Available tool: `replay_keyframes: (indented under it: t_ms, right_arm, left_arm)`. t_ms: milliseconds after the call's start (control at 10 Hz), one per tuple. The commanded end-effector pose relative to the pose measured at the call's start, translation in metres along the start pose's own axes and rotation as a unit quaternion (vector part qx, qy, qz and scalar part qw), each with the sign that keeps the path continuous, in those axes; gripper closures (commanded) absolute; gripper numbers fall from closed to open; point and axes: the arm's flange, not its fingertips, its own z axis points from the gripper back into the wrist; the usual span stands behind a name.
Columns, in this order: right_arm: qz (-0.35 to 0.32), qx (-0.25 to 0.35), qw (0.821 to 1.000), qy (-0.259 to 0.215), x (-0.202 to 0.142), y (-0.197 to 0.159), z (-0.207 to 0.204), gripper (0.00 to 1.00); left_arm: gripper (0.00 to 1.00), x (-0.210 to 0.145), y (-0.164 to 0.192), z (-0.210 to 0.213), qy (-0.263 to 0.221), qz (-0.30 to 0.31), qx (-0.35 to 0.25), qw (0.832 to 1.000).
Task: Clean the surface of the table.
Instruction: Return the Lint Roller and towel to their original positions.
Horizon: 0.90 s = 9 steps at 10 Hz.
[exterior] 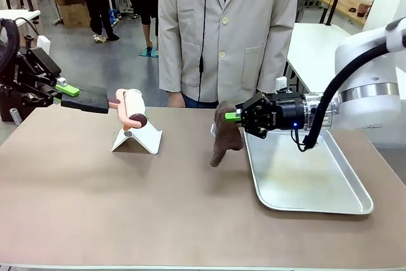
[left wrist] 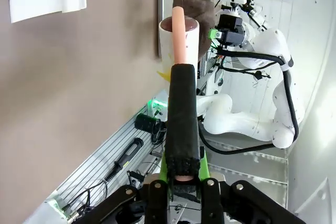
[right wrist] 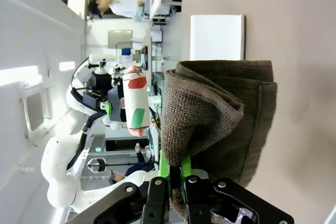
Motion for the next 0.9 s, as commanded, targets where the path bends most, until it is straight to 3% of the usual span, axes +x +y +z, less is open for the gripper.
replay_keyframes:
  t_ms: [0,200,300,400,500,800]
  right_arm:
    - [0.001,-0.002,1.000,0.011,-0.006,0.000,-0.010,0.91]
    - [-0.001,-0.001,1.000,0.004,-0.002,-0.001,-0.003,0.91]
    - [0.007,-0.030,0.998,0.062,0.008,0.000,-0.011,0.91]
    - [0.014,-0.040,0.995,0.091,0.018,0.001,-0.026,0.91]
    - [0.019,-0.048,0.994,0.099,0.026,0.001,-0.040,0.91]
    - [0.012,-0.070,0.991,0.117,0.039,-0.010,-0.079,0.91]
  left_arm:
    - [0.78,-0.001,-0.006,-0.002,-0.002,-0.003,-0.002,1.000]
    - [0.78,0.000,0.000,0.000,0.000,0.000,0.000,1.000]
    - [0.78,0.012,-0.010,-0.013,0.039,-0.027,0.059,0.997]
    - [0.78,0.029,-0.020,-0.024,0.069,-0.033,0.096,0.992]
    - [0.78,0.047,-0.032,-0.030,0.087,-0.042,0.154,0.983]
    - [0.78,0.084,-0.050,-0.053,0.110,-0.049,0.191,0.974]
